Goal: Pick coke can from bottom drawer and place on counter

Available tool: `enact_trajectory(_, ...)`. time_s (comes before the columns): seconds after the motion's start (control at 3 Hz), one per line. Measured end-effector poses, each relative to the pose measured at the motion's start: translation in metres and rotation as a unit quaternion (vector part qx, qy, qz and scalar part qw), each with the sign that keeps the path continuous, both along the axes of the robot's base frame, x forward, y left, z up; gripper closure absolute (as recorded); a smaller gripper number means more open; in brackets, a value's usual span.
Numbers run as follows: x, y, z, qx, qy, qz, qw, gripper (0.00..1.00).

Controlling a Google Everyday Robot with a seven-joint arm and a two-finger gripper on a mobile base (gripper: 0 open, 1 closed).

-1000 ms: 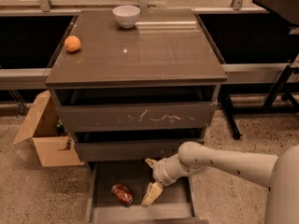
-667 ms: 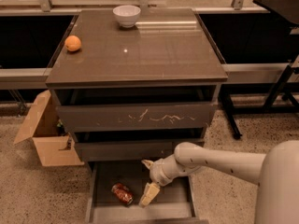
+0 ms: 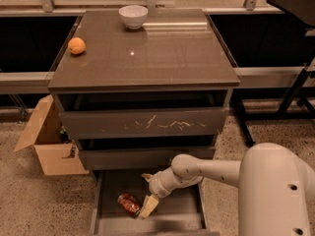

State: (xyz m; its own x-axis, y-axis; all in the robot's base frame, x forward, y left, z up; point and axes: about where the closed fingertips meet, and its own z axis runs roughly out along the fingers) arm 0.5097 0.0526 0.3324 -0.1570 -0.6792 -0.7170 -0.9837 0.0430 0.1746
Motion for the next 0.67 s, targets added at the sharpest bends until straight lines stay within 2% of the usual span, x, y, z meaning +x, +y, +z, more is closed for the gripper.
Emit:
enact_trajectory(0.33,0.0106,0.0341,-0.0703,0.013,0.021,-0.015,0.9996,0.0)
enact_trajectory(0.67,0.011,0.0364,-0.0747,0.011,0.019,-0.016,0.9996,0.0)
